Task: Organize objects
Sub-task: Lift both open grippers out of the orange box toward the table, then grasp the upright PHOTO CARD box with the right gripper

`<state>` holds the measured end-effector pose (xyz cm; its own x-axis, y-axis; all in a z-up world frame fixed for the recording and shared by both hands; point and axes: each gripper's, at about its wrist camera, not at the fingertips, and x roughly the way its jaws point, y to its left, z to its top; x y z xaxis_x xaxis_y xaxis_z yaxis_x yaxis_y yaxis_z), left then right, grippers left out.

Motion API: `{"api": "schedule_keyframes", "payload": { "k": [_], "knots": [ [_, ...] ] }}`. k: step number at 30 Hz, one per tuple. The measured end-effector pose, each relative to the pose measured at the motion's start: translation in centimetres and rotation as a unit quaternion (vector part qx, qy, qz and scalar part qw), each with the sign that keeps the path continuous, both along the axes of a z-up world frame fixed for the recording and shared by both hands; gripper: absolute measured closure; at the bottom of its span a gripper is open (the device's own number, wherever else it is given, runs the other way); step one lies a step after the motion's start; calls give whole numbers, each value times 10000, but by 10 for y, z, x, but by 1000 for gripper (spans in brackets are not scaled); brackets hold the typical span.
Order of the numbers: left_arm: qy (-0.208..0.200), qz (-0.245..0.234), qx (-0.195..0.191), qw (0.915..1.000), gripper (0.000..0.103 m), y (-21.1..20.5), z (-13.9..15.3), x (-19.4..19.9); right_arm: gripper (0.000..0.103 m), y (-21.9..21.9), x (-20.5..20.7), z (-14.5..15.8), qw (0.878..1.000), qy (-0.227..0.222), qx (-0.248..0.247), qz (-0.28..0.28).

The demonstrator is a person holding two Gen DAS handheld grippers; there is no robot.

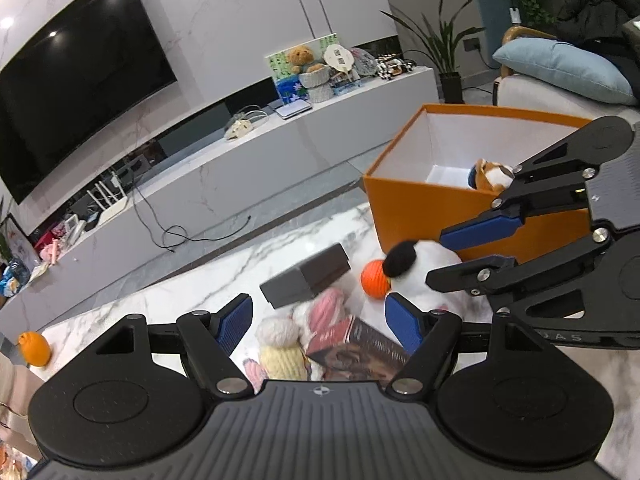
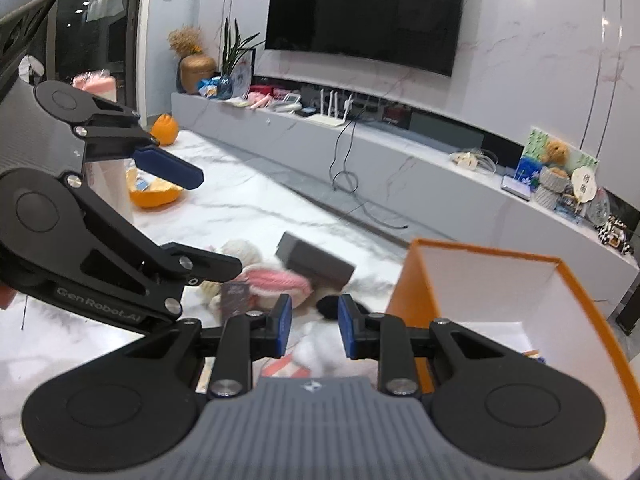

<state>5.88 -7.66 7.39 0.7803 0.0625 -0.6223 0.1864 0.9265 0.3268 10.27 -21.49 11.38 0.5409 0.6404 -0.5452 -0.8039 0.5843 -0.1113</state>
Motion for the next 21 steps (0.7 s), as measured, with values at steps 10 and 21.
{"api": "schedule_keyframes", "payload": {
  "k": [10, 21],
  "knots": [
    [152, -375, -243, 9989, 16, 34, -26, -11, 70, 23, -12, -31, 9987, 406, -133, 264],
    [245, -301, -1027, 9940, 14, 68, -28, -9, 54, 50, -19, -46, 9979, 514, 52, 390]
  ]
}}
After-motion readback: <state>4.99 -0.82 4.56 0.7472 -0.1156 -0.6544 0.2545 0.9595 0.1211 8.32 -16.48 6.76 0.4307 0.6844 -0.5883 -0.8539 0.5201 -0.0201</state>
